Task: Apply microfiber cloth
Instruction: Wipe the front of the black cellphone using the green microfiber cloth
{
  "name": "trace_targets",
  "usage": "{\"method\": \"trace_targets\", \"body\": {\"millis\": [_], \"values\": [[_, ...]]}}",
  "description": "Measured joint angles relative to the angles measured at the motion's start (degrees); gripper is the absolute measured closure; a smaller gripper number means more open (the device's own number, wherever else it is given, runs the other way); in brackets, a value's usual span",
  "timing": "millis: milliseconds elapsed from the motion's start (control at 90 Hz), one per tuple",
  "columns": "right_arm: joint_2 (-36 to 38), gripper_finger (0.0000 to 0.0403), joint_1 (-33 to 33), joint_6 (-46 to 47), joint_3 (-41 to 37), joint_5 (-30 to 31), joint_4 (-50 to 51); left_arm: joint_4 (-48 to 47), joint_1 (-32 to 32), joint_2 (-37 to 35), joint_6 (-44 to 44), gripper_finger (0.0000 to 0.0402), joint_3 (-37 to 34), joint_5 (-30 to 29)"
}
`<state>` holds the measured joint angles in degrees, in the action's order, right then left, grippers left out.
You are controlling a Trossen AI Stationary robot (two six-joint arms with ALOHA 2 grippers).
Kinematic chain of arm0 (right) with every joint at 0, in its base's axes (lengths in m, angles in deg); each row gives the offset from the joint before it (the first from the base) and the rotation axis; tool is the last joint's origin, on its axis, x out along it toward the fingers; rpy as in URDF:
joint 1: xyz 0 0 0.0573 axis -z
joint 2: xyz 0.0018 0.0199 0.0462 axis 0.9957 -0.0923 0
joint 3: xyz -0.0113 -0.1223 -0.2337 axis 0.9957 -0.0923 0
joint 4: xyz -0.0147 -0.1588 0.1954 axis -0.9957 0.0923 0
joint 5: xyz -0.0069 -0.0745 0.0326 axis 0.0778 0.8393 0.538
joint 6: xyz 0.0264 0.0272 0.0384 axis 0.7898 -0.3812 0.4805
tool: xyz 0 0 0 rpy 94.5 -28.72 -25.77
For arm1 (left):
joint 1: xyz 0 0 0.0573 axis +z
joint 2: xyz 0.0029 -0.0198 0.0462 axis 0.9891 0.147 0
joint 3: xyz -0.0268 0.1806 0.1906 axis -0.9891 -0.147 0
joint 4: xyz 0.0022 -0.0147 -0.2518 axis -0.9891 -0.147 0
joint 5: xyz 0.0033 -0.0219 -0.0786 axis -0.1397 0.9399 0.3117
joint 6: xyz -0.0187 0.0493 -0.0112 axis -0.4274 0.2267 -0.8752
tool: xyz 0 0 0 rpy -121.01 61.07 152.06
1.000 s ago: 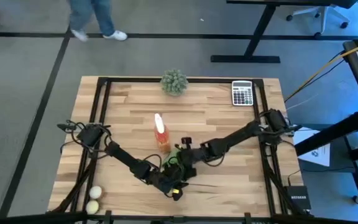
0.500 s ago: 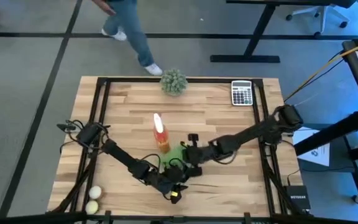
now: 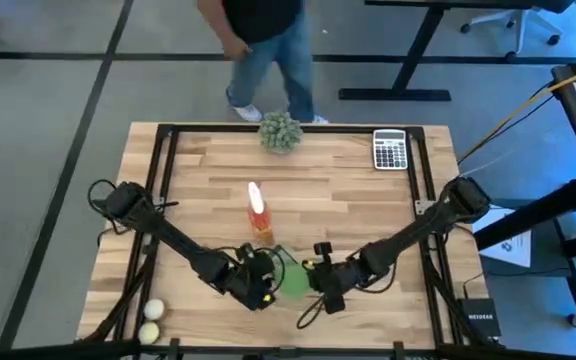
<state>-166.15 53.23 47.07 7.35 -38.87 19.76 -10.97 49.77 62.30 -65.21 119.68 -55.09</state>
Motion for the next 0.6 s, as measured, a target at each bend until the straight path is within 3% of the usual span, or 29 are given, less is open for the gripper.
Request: {"method": "trace_targets", "body": {"millis": [144,278,467,600], "values": [[-2.9,0.0393,0.5,-2.3,0.0,-0.2,-0.1,3.7,0.9,2.7,-2.6,0.027,-1.8,-0.3],[-2.9,0.0393,0.5,-5.3,0.1,0.5,5.4,9.1,0.8,3.7,-3.9,0.027,-1.8,3.6],[-0.9,0.0393,0.7,-7.7,0.2,7.6,16.2,21.4,-1.1,4.3,-3.1,0.027,-2.1,9.2],[2.6,0.0393,0.8,-7.0,0.1,6.4,19.3,23.6,-1.2,2.2,-2.0,0.027,-2.0,12.7]]}}
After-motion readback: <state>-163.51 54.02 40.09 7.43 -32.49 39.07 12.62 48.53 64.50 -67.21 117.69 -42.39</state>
